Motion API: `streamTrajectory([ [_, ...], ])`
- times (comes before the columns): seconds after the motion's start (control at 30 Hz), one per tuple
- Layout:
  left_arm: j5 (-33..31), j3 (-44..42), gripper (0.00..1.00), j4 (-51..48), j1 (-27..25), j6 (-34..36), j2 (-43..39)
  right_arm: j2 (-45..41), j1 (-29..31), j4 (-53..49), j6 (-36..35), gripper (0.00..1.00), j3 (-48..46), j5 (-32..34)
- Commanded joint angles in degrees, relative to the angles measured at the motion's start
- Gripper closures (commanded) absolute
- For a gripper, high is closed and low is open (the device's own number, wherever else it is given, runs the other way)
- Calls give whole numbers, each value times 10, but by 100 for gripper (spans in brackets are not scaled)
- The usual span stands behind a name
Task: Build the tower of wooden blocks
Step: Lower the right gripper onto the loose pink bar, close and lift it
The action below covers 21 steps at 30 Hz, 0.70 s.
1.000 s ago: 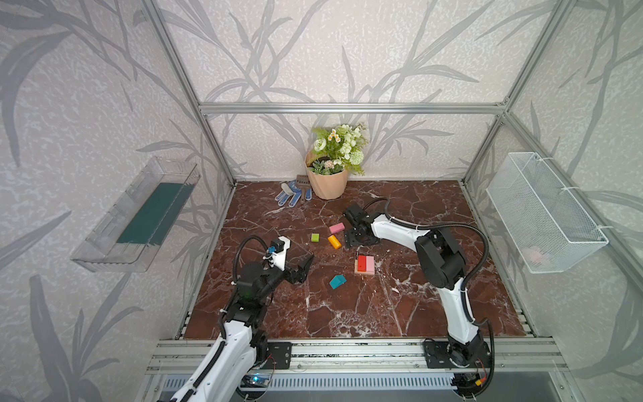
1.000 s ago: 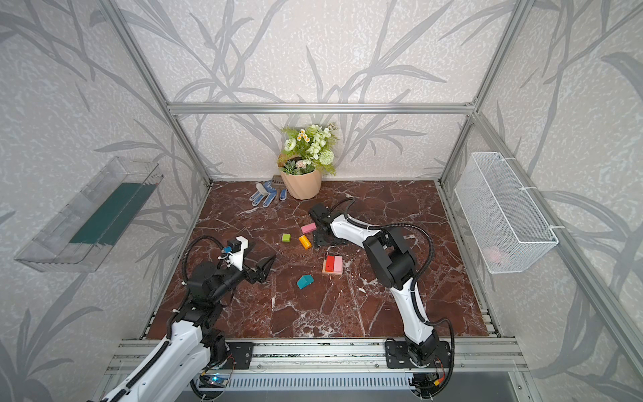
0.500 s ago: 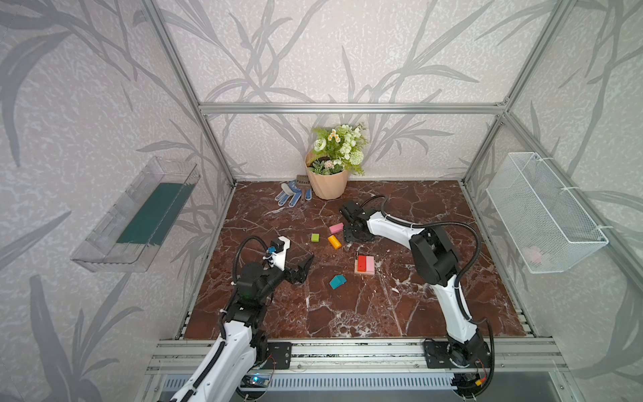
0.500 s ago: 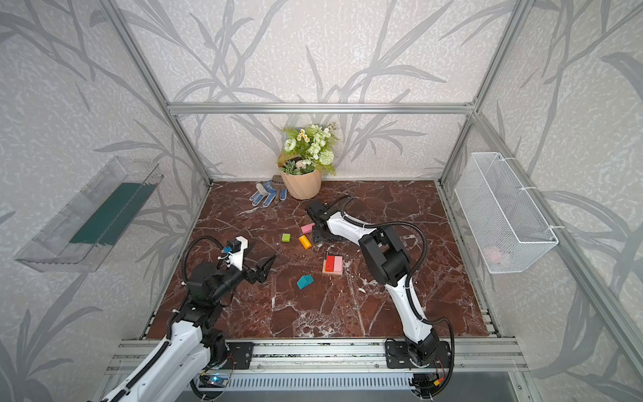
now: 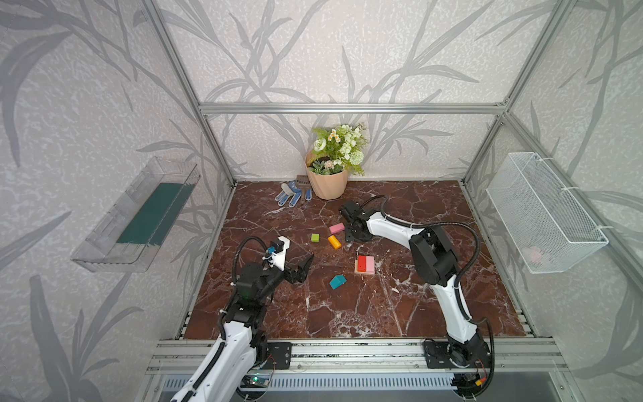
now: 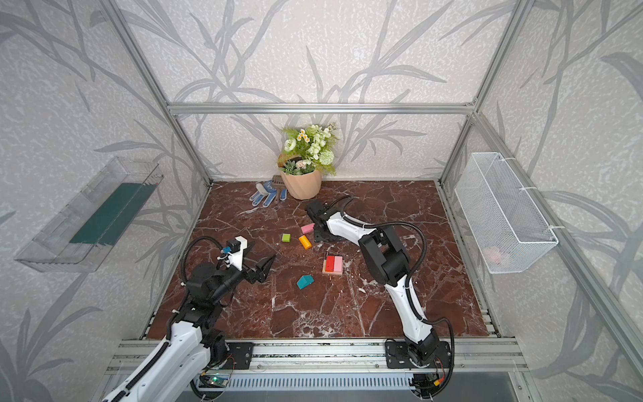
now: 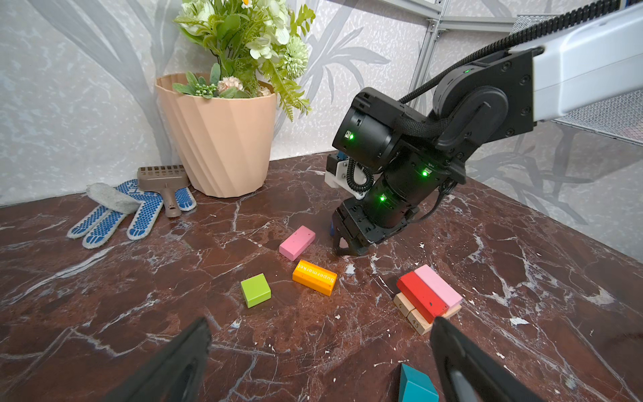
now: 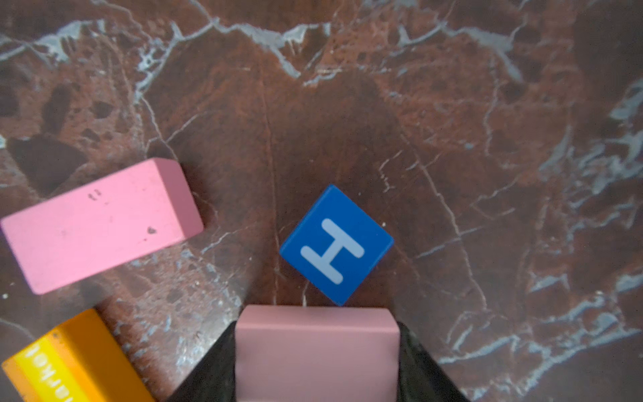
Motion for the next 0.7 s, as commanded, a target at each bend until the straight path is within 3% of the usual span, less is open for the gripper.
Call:
streamTrajectory([
  [0.0,7,-7,1,15,-2,2,-2,-11,-2,-30,0,44,-31,13],
  [0.27,-3,-11,1,15,-2,-2,-9,-132,2,-22,4,48,-104,25],
  [0.67,4,-17,1,15,-2,1,-22,-360,19,45,58,49,-320,38],
])
